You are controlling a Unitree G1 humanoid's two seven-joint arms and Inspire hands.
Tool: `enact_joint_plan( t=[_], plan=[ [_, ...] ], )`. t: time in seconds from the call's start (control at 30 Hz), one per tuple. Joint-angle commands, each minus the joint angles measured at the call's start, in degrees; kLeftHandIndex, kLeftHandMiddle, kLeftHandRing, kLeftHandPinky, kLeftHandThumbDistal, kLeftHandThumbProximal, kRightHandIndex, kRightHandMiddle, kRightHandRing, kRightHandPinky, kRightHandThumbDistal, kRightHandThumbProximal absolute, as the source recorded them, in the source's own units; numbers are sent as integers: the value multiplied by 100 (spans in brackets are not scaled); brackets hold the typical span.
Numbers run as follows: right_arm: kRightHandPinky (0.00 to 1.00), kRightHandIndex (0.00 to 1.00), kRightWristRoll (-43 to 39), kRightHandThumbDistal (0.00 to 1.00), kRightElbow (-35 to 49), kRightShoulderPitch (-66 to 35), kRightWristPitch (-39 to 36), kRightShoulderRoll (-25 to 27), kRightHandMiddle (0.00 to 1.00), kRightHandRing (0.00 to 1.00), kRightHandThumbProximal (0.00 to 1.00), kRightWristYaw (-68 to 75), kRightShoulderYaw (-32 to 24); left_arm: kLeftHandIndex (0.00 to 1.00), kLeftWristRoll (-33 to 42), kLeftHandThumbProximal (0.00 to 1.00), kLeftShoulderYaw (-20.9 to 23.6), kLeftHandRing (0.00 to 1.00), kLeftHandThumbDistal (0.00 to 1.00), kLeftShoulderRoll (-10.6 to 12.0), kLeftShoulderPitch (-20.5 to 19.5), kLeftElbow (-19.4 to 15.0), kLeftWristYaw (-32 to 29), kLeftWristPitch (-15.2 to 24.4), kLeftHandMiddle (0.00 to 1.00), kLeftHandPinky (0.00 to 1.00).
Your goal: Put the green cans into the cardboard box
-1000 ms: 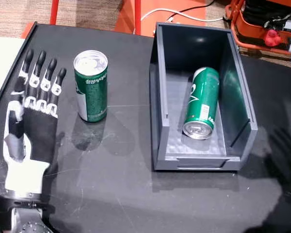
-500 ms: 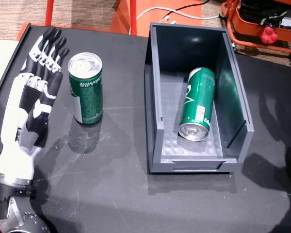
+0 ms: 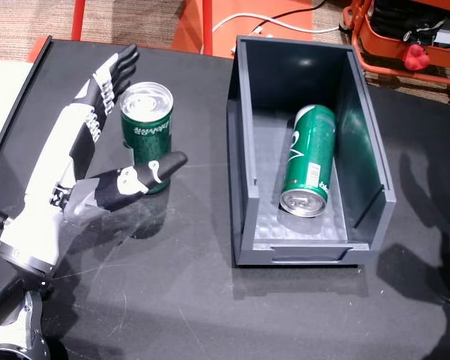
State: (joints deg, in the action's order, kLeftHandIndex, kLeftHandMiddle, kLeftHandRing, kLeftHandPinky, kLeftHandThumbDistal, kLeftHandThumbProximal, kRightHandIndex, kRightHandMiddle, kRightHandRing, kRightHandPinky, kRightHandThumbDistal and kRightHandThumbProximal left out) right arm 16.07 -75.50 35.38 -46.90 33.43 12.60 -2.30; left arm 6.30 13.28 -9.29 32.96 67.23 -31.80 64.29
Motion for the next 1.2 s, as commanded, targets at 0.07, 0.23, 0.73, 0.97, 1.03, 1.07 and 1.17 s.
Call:
enact_joint_plan(
  t=[0.07, 0.23, 0.73, 0.97, 1.03, 1.07, 1.17],
  plan=[
    [83, 76, -4, 52, -43, -134, 25, -66, 75, 80, 64, 57, 0, 100, -90, 34, -132, 100, 100, -83, 51, 30, 128, -107, 100, 97],
    [83, 76, -32, 49, -39, -166, 16, -100, 75, 80, 58, -27, -12, 100, -103, 34, -220, 100, 100, -103, 245, 67, 280, -191, 100, 95],
    [83, 77, -180, 41, -72, -317, 73, -219, 75, 79, 50, -360, -186, 100, -226, 38, -253, 100, 100, -58, 812, 316, 969, -397, 100, 94],
    [82, 76, -296, 41, -72, -364, -36, -211, 75, 79, 46, -548, -333, 98, -333, 40, -257, 100, 100, 64, 1124, 381, 1513, -442, 100, 94],
    [82, 76, -442, 43, -74, -390, -4, -220, 75, 79, 45, -747, -452, 98, -341, 41, -268, 100, 100, 93, 1209, 414, 1585, -515, 100, 94],
    [82, 75, -497, 46, -70, -407, -13, -220, 75, 79, 47, -814, -491, 98, -366, 42, -284, 100, 100, 97, 1248, 430, 1630, -560, 100, 95],
    [82, 74, -484, 49, -64, -460, -6, -176, 75, 78, 53, -767, -471, 97, -492, 44, -343, 100, 100, 93, 1360, 506, 1824, -723, 100, 96]
  ],
)
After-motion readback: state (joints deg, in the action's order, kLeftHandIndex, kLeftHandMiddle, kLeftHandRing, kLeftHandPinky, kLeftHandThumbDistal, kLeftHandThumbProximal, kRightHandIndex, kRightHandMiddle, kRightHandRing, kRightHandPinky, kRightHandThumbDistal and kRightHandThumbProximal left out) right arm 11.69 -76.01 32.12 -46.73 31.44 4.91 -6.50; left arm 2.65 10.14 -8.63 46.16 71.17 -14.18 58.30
